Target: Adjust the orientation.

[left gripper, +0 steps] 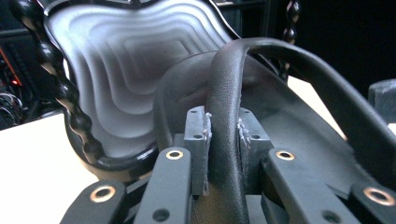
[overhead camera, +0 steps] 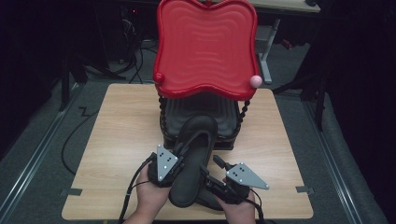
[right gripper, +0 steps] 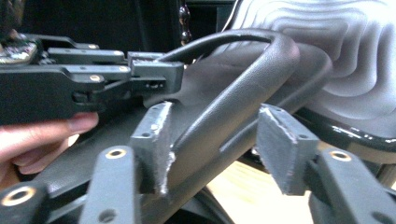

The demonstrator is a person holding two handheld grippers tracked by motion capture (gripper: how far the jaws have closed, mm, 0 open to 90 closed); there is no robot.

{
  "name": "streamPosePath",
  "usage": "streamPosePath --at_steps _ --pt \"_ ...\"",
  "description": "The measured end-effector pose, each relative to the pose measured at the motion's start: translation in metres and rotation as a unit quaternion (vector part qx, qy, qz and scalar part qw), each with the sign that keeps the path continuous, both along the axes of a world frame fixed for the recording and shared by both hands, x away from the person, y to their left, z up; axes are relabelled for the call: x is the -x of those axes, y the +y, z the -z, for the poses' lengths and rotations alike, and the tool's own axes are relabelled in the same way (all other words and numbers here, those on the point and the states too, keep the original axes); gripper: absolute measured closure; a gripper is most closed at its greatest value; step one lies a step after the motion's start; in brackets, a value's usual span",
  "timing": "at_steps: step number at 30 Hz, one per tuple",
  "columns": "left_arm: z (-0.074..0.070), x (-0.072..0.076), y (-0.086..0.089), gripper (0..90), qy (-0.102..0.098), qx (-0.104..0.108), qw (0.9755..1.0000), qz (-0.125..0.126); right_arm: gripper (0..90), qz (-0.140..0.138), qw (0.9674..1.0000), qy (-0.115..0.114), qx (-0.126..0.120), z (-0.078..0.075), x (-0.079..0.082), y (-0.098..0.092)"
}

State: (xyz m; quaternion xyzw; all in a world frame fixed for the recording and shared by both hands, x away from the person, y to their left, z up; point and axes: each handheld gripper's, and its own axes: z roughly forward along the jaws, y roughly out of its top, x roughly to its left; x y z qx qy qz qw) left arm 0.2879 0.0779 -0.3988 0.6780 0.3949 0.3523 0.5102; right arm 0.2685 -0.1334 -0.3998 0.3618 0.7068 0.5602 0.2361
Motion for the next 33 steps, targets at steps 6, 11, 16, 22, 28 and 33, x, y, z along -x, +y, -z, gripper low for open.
streamPosePath --at_steps 6,11,16,22,28,33 --pt "0.002 -0.011 -0.002 76.4 -0.008 0.004 0.9998 -0.018 59.1 0.003 0.9999 -0.002 0.013 0.004 -0.015 0.003" --pt "0.004 -0.031 -0.001 76.1 -0.005 0.006 0.9994 -0.035 67.1 0.009 0.9995 -0.004 0.030 0.006 -0.037 0.009" --pt "0.004 -0.049 0.000 75.9 -0.011 0.008 0.9986 -0.051 77.2 0.017 0.9987 -0.016 0.045 0.005 -0.056 0.020" --pt "0.011 -0.066 0.004 75.9 -0.002 0.015 0.9979 -0.064 80.2 0.031 0.9980 -0.012 0.054 0.002 -0.072 0.031" --pt "0.017 -0.078 0.007 74.1 0.006 0.019 0.9978 -0.063 82.7 0.048 0.9968 -0.011 0.063 0.003 -0.084 0.038" --pt "0.022 -0.075 0.010 63.8 0.002 0.024 0.9986 -0.048 85.5 0.077 0.9946 -0.011 0.069 0.004 -0.092 0.042"
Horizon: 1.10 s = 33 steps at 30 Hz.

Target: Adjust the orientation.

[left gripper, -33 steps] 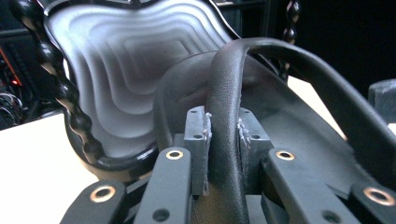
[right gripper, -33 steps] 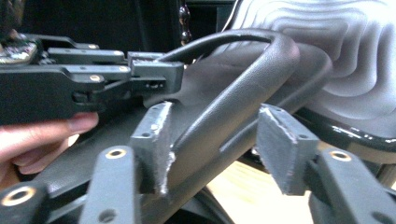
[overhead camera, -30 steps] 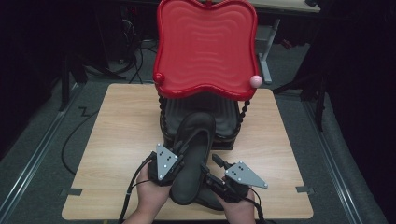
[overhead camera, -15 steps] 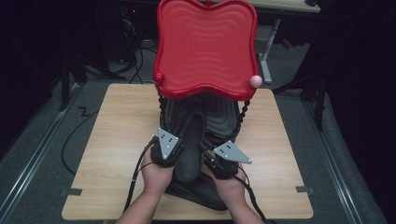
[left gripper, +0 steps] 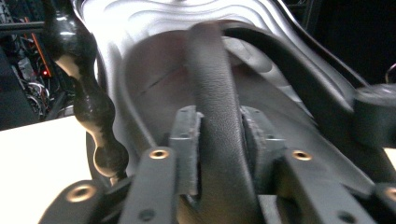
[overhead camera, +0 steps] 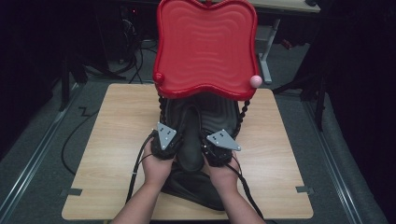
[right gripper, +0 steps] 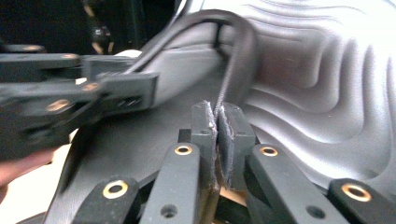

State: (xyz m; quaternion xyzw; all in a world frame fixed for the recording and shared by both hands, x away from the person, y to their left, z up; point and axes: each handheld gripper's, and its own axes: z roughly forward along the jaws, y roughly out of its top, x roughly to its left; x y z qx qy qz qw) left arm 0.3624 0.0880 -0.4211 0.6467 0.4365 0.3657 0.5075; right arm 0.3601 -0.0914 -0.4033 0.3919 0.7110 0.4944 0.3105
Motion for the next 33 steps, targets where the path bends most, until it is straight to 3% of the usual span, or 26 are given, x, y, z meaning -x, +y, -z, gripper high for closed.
streamPosePath --at_steps 2,5,9,12,16,20,23,25,28,30,32,33 --pt "0.002 0.011 0.000 56.9 -0.004 0.000 1.0000 0.008 85.9 0.008 1.0000 -0.001 0.003 0.000 -0.002 0.001" --pt "0.009 0.030 -0.004 55.0 -0.015 -0.002 0.9998 0.016 86.0 0.020 0.9998 -0.002 0.000 -0.001 -0.005 0.001" --pt "0.016 0.036 -0.004 54.3 -0.010 0.015 0.9998 0.012 86.1 0.027 0.9996 -0.004 -0.010 0.000 -0.011 -0.001" --pt "0.013 0.033 -0.006 56.9 -0.009 0.008 0.9999 0.005 86.0 0.026 0.9995 -0.006 -0.014 -0.001 -0.013 -0.002" --pt "0.001 0.016 -0.001 71.5 -0.003 -0.015 0.9999 -0.007 85.7 0.022 0.9995 -0.010 -0.019 -0.005 -0.016 -0.002" --pt "-0.005 0.004 -0.004 73.1 -0.004 -0.024 0.9994 -0.026 84.2 0.024 0.9994 -0.015 -0.021 -0.007 -0.029 0.003" --pt "-0.005 0.002 -0.006 73.1 -0.003 -0.020 0.9993 -0.031 68.8 0.018 0.9992 -0.013 -0.032 -0.009 -0.035 -0.001" --pt "-0.006 0.001 -0.006 73.3 -0.004 -0.020 0.9993 -0.031 63.9 0.012 0.9990 -0.025 -0.035 -0.007 -0.023 -0.008" --pt "-0.006 0.001 -0.006 73.3 -0.003 -0.019 0.9993 -0.032 62.5 -0.013 0.9990 -0.038 -0.017 0.004 0.010 -0.020" --pt "-0.006 0.001 -0.006 73.3 -0.003 -0.019 0.9993 -0.032 72.3 -0.034 0.9989 -0.032 -0.011 0.015 0.033 -0.026" --pt "-0.006 0.001 -0.006 73.2 -0.004 -0.020 0.9993 -0.031 87.1 -0.046 0.9985 -0.028 0.010 0.028 0.053 -0.028" --pt "-0.006 0.000 -0.006 73.1 -0.004 -0.020 0.9993 -0.032 89.8 -0.050 0.9983 -0.019 0.022 0.035 0.059 -0.027"
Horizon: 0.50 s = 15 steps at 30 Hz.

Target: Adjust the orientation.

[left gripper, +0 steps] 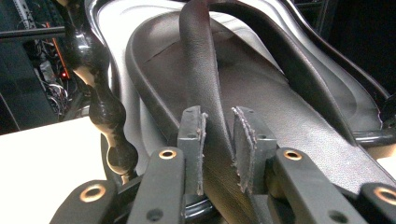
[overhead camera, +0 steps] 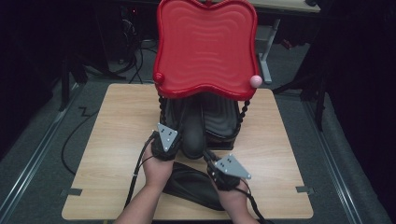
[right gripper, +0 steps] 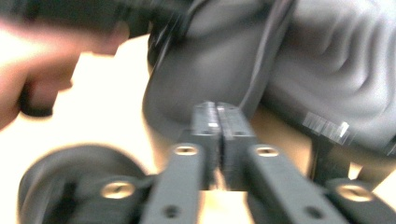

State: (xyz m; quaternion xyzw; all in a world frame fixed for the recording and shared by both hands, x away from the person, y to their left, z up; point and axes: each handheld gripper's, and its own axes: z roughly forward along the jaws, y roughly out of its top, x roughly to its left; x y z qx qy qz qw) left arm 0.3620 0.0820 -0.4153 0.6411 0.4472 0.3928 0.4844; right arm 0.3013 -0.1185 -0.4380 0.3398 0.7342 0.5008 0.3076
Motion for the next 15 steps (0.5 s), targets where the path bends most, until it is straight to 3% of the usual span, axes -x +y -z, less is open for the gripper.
streamPosePath --at_steps 2,6,12,15 --pt "-0.001 -0.001 0.000 73.2 0.001 0.002 1.0000 -0.002 90.0 -0.011 0.9997 0.020 0.009 0.011 0.006 0.001" --pt "-0.001 -0.003 0.000 73.3 0.000 0.009 1.0000 -0.003 89.9 -0.022 0.9991 0.019 0.031 0.018 0.005 0.013" --pt "-0.004 -0.011 0.002 72.8 -0.004 0.012 0.9999 -0.009 89.8 -0.012 0.9991 0.030 0.027 0.018 -0.013 0.024" --pt "0.000 -0.010 0.003 64.3 0.001 0.020 0.9998 0.000 89.8 -0.006 0.9991 0.035 0.023 0.019 -0.018 0.026"
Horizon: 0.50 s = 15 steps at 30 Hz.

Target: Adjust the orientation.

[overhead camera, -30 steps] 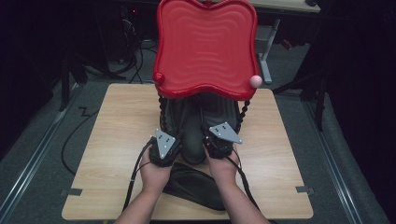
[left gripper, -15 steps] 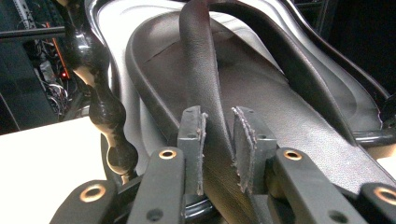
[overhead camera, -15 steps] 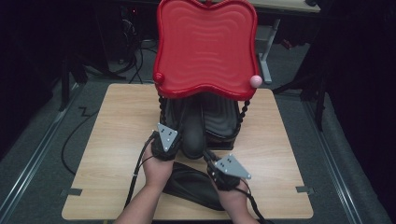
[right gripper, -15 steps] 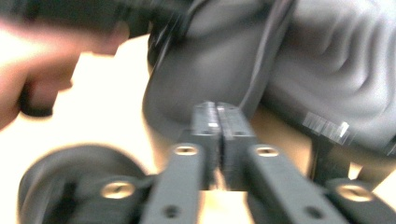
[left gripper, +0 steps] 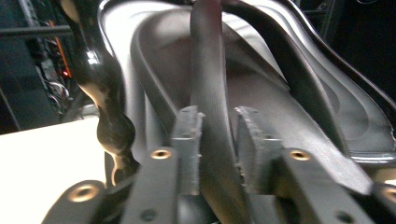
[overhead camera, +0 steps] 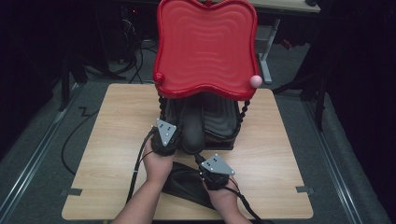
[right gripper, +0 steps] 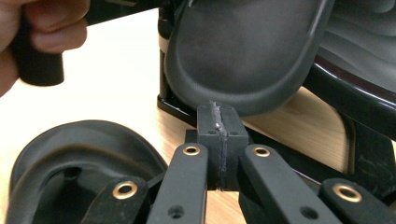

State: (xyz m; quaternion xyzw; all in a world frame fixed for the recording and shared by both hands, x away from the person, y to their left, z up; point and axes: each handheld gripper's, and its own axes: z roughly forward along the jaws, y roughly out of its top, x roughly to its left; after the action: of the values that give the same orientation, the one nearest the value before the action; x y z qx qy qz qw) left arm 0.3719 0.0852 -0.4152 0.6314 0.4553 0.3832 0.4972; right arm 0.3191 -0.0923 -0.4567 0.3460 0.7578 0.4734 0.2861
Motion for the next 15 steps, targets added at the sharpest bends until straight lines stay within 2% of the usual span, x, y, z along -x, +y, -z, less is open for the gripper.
streamPosePath --at_steps 3,6,9,13,15 --pt "0.009 0.012 0.003 58.8 -0.009 0.011 0.9999 0.005 89.7 0.002 0.9999 0.007 -0.011 0.000 -0.004 0.001" --pt "0.018 0.019 0.003 59.6 -0.002 0.017 0.9998 0.007 89.7 0.002 1.0000 0.003 -0.006 -0.001 -0.005 0.003" --pt "0.019 0.023 0.004 59.9 -0.002 0.035 0.9993 0.010 89.7 0.005 1.0000 0.003 -0.004 -0.003 -0.008 0.005" --pt "0.018 0.027 0.003 62.2 -0.008 0.028 0.9994 0.018 89.7 0.007 1.0000 -0.003 -0.005 -0.005 -0.014 0.007" --pt "0.018 0.028 0.004 64.2 -0.007 0.031 0.9992 0.022 89.7 0.008 0.9999 -0.006 -0.006 -0.007 -0.018 0.008"
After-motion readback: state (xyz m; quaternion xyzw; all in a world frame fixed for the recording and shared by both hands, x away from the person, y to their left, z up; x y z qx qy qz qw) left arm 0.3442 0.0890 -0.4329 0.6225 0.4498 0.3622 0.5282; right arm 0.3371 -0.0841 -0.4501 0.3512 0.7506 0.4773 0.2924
